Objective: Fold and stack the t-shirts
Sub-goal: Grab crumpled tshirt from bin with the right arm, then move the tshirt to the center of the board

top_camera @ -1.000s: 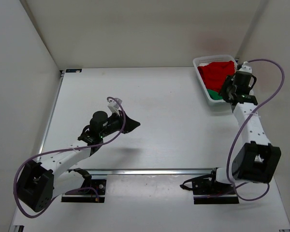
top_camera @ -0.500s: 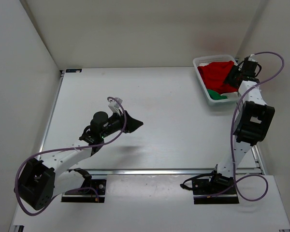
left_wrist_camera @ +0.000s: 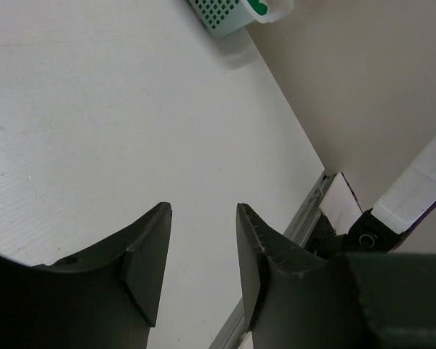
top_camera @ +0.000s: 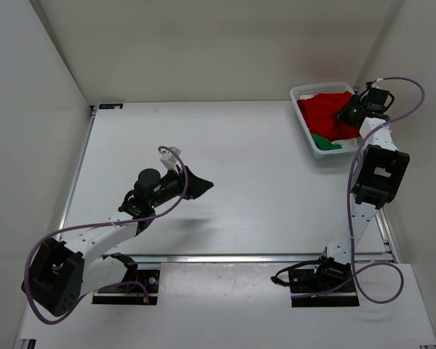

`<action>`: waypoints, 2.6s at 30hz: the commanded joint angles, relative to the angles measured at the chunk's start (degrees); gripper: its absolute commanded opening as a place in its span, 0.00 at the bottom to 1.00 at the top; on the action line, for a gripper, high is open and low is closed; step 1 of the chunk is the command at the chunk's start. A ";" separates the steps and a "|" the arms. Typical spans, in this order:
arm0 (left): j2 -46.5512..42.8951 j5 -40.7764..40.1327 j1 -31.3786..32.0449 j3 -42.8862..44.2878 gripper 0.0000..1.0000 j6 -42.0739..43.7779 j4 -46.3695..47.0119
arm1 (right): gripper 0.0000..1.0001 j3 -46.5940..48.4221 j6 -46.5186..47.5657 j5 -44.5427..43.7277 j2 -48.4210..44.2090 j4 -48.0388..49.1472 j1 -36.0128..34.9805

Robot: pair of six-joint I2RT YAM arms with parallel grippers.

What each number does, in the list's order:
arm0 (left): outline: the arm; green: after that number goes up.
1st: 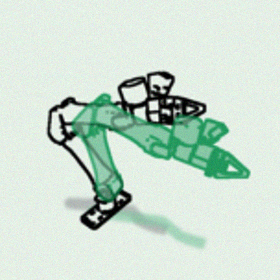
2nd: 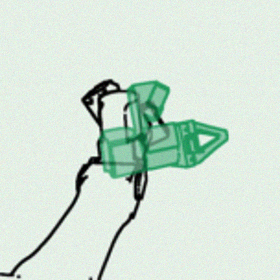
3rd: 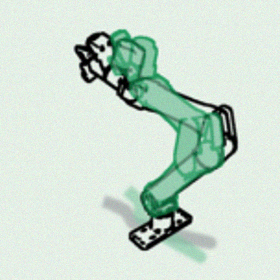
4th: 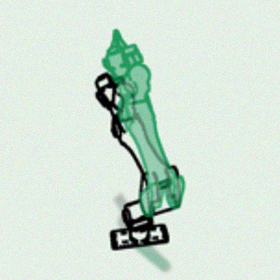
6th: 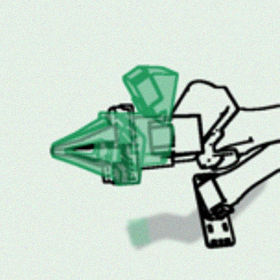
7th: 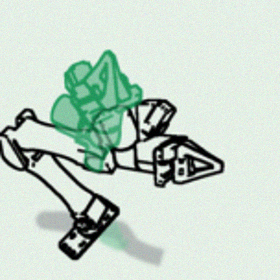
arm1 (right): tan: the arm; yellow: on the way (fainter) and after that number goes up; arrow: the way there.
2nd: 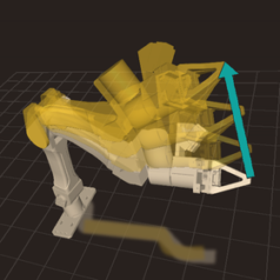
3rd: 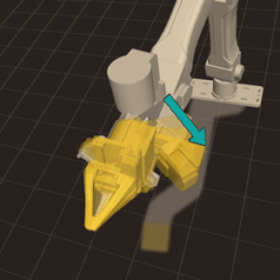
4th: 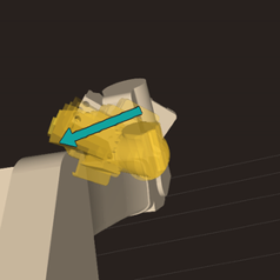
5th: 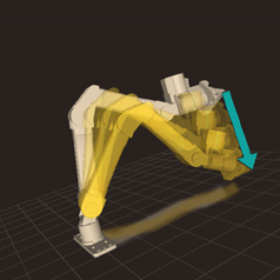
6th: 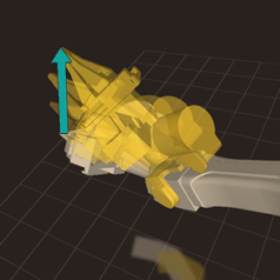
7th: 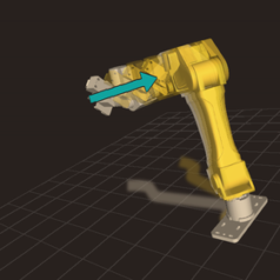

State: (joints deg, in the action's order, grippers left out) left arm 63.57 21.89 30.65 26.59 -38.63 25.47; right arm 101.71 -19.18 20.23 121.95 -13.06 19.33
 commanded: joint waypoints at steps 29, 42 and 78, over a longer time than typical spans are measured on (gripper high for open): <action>-2.48 2.98 -9.30 -6.98 0.55 -10.57 8.27 | 0.00 18.30 -1.91 5.07 -39.51 -1.27 -29.71; -4.78 -2.80 -13.43 -0.59 0.56 -5.24 -7.35 | 0.00 -46.53 -16.07 6.84 -40.84 22.48 -20.23; 32.39 -19.25 18.83 29.91 0.66 5.32 -38.04 | 0.41 -83.96 -17.03 -19.61 -66.49 9.89 -42.01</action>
State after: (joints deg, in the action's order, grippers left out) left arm 94.15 4.40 48.01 52.53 -33.26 -12.69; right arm 17.23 -34.87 2.48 55.29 -5.65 -22.28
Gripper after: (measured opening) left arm 0.674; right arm 0.431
